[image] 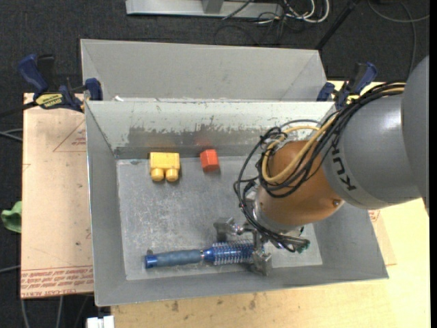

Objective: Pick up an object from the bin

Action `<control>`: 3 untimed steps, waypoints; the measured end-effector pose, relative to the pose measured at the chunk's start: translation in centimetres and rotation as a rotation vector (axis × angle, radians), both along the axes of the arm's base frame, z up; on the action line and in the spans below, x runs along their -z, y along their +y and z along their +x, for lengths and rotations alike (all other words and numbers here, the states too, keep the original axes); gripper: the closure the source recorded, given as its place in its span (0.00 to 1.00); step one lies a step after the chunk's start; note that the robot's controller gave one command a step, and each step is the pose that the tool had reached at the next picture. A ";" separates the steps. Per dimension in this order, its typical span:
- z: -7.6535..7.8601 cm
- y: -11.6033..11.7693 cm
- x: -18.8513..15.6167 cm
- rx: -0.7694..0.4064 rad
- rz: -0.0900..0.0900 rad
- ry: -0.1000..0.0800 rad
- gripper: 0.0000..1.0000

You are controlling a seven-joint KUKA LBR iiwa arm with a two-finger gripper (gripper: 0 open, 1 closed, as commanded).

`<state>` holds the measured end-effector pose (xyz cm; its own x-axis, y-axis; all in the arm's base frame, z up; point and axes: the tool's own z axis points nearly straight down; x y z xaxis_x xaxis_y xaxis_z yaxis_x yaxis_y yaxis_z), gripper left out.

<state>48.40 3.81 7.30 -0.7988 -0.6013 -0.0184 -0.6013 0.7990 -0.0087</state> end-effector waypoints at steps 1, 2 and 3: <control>-0.4 -0.2 0.3 0.009 -0.001 0.013 1.00; 0.2 -0.9 -9.7 -0.016 -0.003 0.012 1.00; 0.5 -0.8 -18.4 0.001 -0.003 0.009 1.00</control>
Offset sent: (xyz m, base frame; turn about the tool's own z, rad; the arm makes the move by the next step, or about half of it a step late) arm 0.0000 0.0000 0.0000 0.0000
